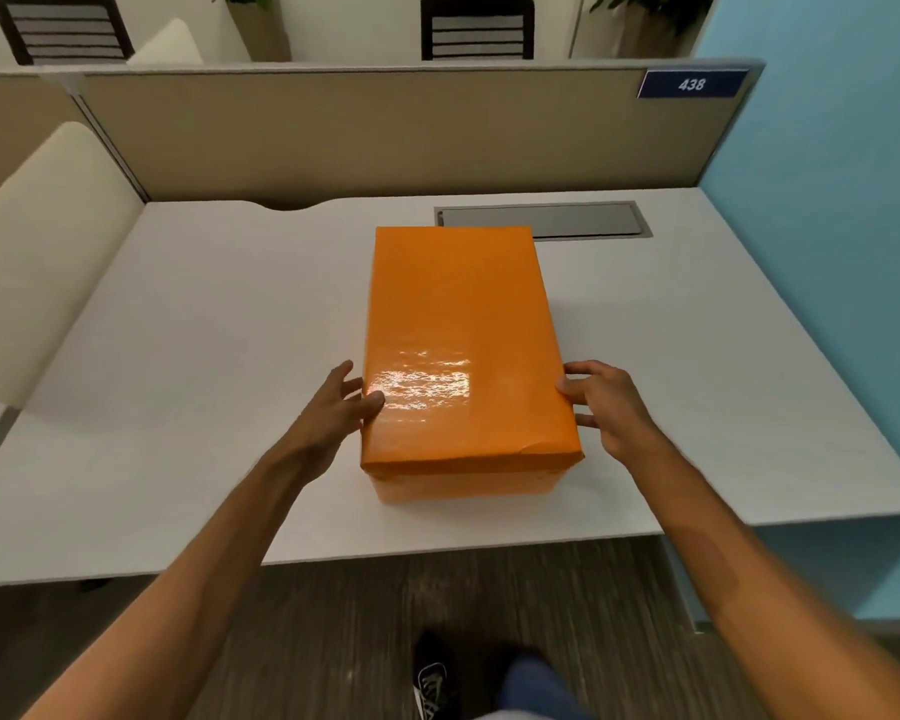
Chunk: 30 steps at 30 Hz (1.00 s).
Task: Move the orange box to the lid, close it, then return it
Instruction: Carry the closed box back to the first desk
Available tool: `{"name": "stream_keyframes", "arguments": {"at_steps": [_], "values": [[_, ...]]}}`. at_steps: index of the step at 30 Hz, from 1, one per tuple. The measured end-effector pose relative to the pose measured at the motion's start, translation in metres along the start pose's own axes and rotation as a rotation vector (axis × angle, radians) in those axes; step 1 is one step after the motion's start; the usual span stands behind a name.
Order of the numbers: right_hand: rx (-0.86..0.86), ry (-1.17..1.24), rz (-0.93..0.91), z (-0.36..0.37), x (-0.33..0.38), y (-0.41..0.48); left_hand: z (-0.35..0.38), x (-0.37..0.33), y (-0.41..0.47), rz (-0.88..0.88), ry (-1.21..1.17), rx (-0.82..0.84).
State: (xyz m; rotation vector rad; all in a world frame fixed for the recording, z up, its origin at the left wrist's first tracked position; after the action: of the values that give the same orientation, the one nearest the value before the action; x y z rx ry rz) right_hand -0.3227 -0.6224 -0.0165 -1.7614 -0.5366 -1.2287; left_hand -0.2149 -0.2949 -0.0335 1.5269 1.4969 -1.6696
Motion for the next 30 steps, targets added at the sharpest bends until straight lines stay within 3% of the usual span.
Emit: {"name": "stream_keyframes", "arguments": {"at_steps": [3,6,15,19,25,30], "values": [[-0.018,0.014,-0.035,0.001,0.006,0.007,0.002,-0.012,0.014,0.023,-0.008,0.105],[-0.028,0.019,-0.061,0.008,0.017,0.022,0.000,-0.031,0.029,0.042,-0.008,0.103],[-0.008,-0.023,-0.128,0.038,0.071,0.112,-0.013,-0.084,0.114,-0.006,0.028,-0.030],[0.024,-0.036,-0.099,0.050,0.090,0.153,-0.016,-0.097,0.148,-0.036,0.095,-0.076],[0.055,-0.005,-0.024,0.062,0.104,0.194,-0.031,-0.099,0.177,-0.051,0.124,-0.283],[0.043,0.032,0.040,0.061,0.094,0.208,-0.028,-0.089,0.186,-0.061,0.110,-0.287]]}}
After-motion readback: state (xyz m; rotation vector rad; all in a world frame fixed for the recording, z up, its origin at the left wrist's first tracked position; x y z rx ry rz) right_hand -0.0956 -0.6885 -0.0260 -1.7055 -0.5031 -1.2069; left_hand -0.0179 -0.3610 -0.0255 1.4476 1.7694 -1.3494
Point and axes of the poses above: each hand's wrist, its own y-axis towards the middle knuckle, its own z-axis out of the palm, x = y × z, the point moved 7 cm from there along y, towards the middle knuckle, and after that the axes turned 9 degrees about y, right-handed, at the moved point
